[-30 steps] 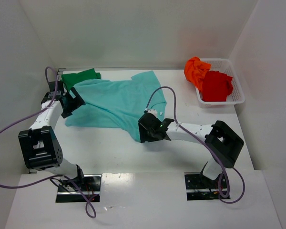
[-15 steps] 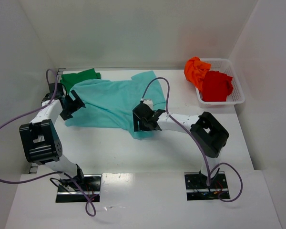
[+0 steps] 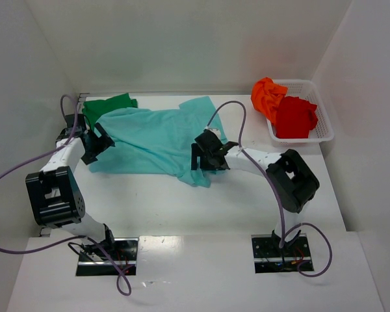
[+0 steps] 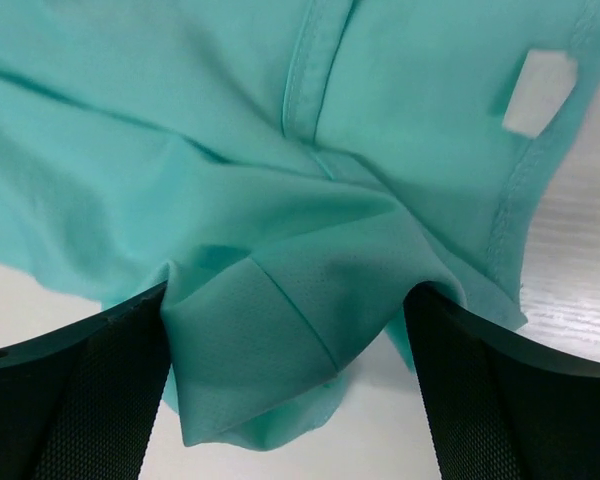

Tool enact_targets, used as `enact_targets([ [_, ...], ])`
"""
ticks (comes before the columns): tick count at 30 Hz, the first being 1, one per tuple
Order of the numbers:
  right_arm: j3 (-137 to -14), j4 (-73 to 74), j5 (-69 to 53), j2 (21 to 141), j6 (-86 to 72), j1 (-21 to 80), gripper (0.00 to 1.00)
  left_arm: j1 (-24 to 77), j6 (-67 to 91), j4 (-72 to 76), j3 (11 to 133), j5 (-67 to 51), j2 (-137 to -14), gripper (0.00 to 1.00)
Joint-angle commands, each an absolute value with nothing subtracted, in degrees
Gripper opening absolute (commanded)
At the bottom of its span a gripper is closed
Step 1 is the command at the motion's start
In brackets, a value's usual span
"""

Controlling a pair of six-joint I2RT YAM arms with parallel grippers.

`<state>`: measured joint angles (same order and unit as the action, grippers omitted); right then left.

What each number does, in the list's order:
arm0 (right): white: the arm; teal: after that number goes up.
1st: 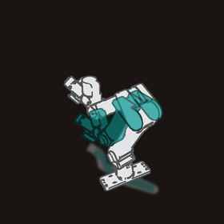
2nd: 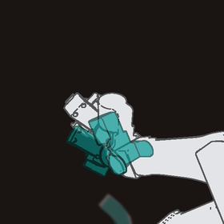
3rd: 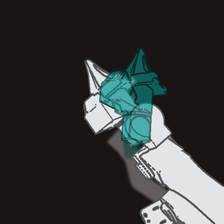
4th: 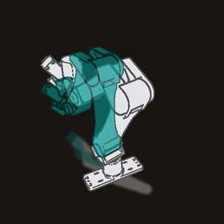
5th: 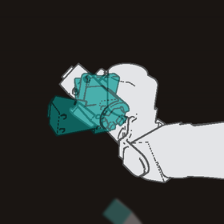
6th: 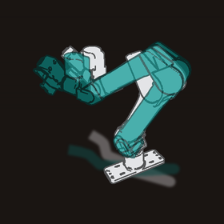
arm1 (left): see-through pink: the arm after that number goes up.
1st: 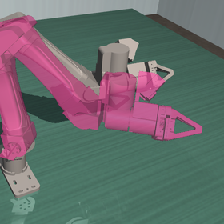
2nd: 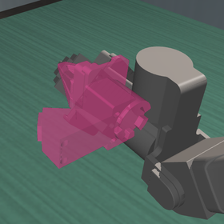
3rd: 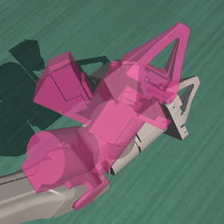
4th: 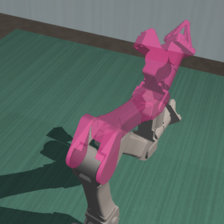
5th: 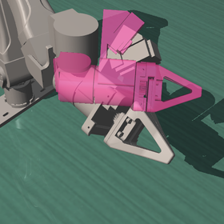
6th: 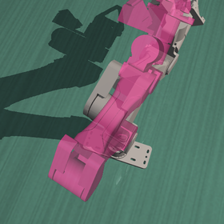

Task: Fold and stack the t-shirts
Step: Flatten out the tshirt

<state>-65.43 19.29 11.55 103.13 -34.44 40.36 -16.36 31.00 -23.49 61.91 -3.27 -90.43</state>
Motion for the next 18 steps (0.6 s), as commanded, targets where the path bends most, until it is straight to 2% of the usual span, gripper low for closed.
enact_targets([
  [1,-59.0,15.8,5.8,94.4,-35.0,40.7,0.94,-16.7,33.8,-21.6,59.9,-1.7,-85.9,0.99],
  [9,-52.6,11.0,-0.4,91.8,-36.1,40.7,0.94,-16.7,34.9,-21.6,59.3,-2.2,-85.8,0.99],
  [18,-50.7,8.3,-1.2,89.9,-35.0,42.1,0.94,-16.7,34.9,-21.6,59.3,-2.7,-85.8,0.99],
])
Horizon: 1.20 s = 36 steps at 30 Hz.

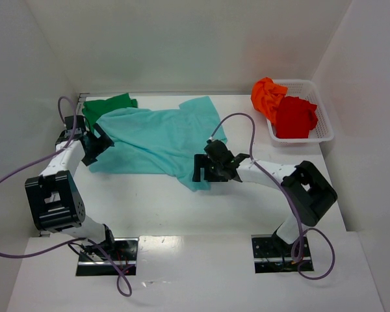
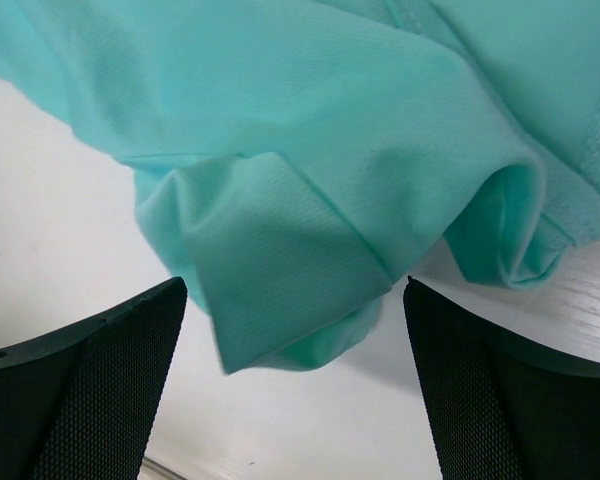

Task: Fold and stack the t-shirts
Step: Flatten out the tshirt

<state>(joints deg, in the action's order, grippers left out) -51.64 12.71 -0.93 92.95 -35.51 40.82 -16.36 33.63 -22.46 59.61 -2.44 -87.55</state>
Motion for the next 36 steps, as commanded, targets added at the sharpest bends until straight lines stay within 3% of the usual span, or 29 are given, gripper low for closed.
enact_targets([
  [1,-50.7,8.3,-1.2,90.4,-35.0,42.1,0.94,-16.7,34.9,-21.6,59.3,-2.0,-85.8,0.99],
  [5,-52.3,7.7,-0.2,94.4,-33.8,42.6,0.85,-16.7,37.7,-22.1,57.4,0.3,-85.2,0.99],
  [13,-57.4,12.8,2.5,100.9,-32.8,44.6,0.82,-19.8,40.8,-21.1,55.2,-3.7,-82.7,0.99],
  [16,-57.4,13.4,3.8,101.4,-32.8,44.6,0.76,-20.3,43.2,-20.0,53.8,-4.3,-81.5,0.99],
  [22,-57.9,14.1,4.8,100.8,-33.4,44.6,0.35,-22.6,47.7,-20.5,51.7,-1.9,-80.3,0.99],
  [23,-57.9,14.6,4.8,100.1,-33.4,44.6,0.33,-22.6,48.3,-20.5,50.8,-0.7,-80.2,0.99],
  [36,-60.1,14.6,5.4,97.8,-32.3,43.4,0.30,-23.6,56.8,-22.7,45.5,8.2,-76.6,0.97],
])
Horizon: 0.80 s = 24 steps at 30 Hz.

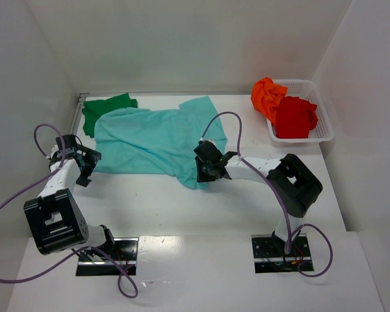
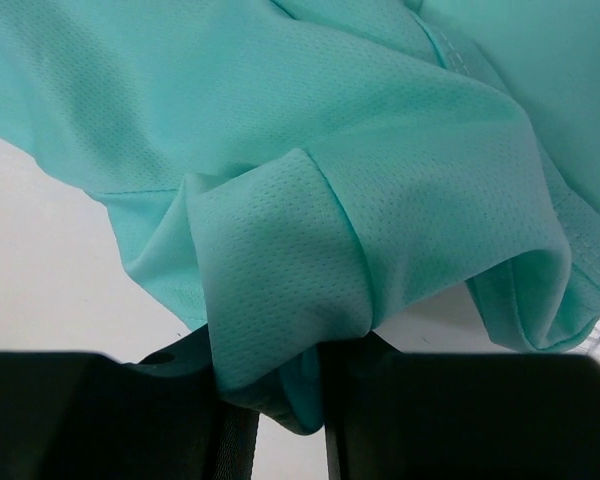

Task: Fold and stack the t-shirts
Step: Flatten out the tshirt

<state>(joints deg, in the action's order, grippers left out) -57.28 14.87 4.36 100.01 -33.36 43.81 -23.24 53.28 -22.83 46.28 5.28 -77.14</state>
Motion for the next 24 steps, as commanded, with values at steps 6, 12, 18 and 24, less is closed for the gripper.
enact_targets([
  [6,-60.1,14.6,4.8,97.8,-31.7,43.4,0.30,-23.6,58.7,-21.6,45.5,11.4,-79.5,0.95],
  [12,-61.2,14.6,3.8,97.8,-31.7,43.4,0.31,-23.6,60.6,-19.6,47.2,12.2,-85.5,0.89],
  [18,-61.2,14.6,3.8,97.8,-31.7,43.4,0.31,-23.6,61.2,-17.8,47.7,12.2,-88.0,0.84],
  [24,-61.7,15.1,3.8,97.8,-32.3,43.4,0.31,-23.6,61.7,-17.2,48.9,13.3,-88.5,0.70],
])
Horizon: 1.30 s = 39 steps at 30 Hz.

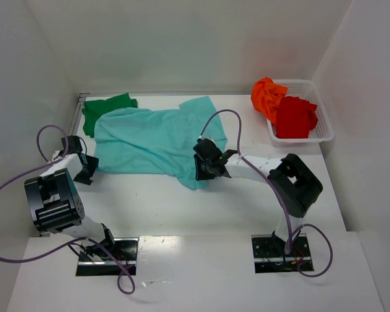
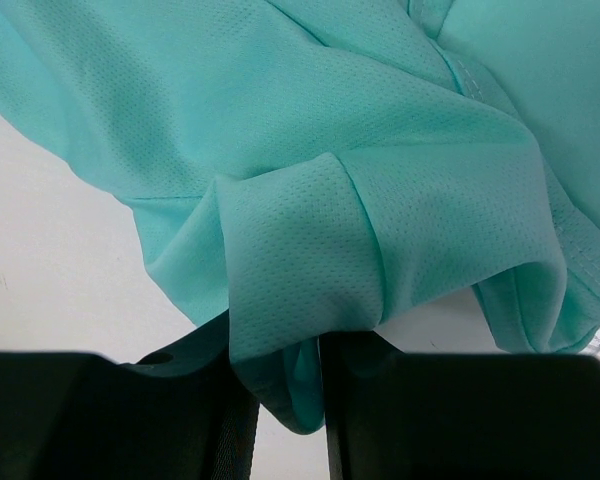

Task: Fold and stack the t-shirts
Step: Flatten out the tshirt

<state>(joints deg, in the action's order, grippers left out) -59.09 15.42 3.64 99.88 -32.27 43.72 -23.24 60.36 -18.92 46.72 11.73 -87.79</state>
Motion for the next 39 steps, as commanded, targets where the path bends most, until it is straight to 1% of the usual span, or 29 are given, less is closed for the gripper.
enact_targets([
  [1,-61.7,15.1,3.8,97.8,-32.3,43.4,0.31,-23.6,61.7,-17.2,48.9,13.3,-89.1,0.68],
  [2,-61.7,15.1,3.8,97.8,-32.3,43.4,0.31,-23.6,61.7,-17.2,48.9,13.3,-89.6,0.65],
  [4,-61.7,15.1,3.8,97.8,-32.3,43.4,0.31,-23.6,61.7,-17.2,49.5,13.3,-90.2,0.63],
  [5,-61.7,15.1,3.8,97.8,-32.3,43.4,0.31,-23.6,61.7,-17.2,49.5,13.3,-90.7,0.60],
  [9,-61.7,15.6,4.3,97.8,-32.3,43.4,0.31,-23.6,61.7,-16.2,49.0,13.3,-91.9,0.52],
  [10,-61.7,15.6,4.3,97.8,-32.3,43.4,0.31,-23.6,62.2,-16.2,49.0,13.3,-92.5,0.49],
  [13,-61.7,15.6,4.8,97.8,-32.3,43.4,0.31,-23.6,62.2,-15.6,49.0,12.7,-93.0,0.41],
  [15,-61.7,15.6,4.8,97.8,-32.3,43.4,0.30,-23.6,62.2,-15.6,49.5,12.1,-93.5,0.31],
  [16,-61.7,15.6,4.8,97.8,-32.3,43.4,0.26,-23.6,62.2,-15.6,49.5,12.1,-93.5,0.23],
  [17,-61.7,15.6,4.8,97.8,-32.3,43.4,0.24,-23.6,62.2,-15.6,49.5,12.1,-93.5,0.15],
  [18,-61.2,16.2,5.4,97.2,-32.8,43.4,0.17,-23.6,61.7,-15.1,49.5,11.5,-93.5,0.00],
  [19,-61.2,16.2,5.4,97.2,-32.8,43.4,0.17,-23.6,61.7,-15.1,49.5,11.0,-93.5,0.00],
  [21,-61.2,16.7,6.9,94.8,-34.0,43.4,0.04,-23.6,59.7,-14.6,49.5,10.1,-93.5,0.00],
  [23,-61.2,17.3,8.2,92.8,-34.0,42.8,0.03,-23.6,57.5,-14.6,50.7,8.6,-91.9,0.00],
  [24,-61.2,17.3,8.7,90.6,-34.0,42.8,0.00,-23.6,56.3,-14.6,51.2,8.6,-91.1,0.00],
  [27,-62.3,19.7,9.8,85.9,-34.0,40.5,0.00,-22.3,51.3,-16.5,54.0,7.1,-87.3,0.00],
  [32,-66.0,23.3,10.5,79.1,-33.4,36.6,0.00,-20.4,43.7,-19.2,61.8,4.6,-81.6,0.00],
  [35,-68.2,25.6,11.1,74.9,-33.4,36.0,0.00,-17.7,38.2,-21.8,66.4,1.8,-78.5,0.00],
  [39,-71.2,27.9,11.6,69.3,-32.9,36.0,0.00,-13.0,32.3,-25.8,70.9,1.2,-73.6,0.00],
])
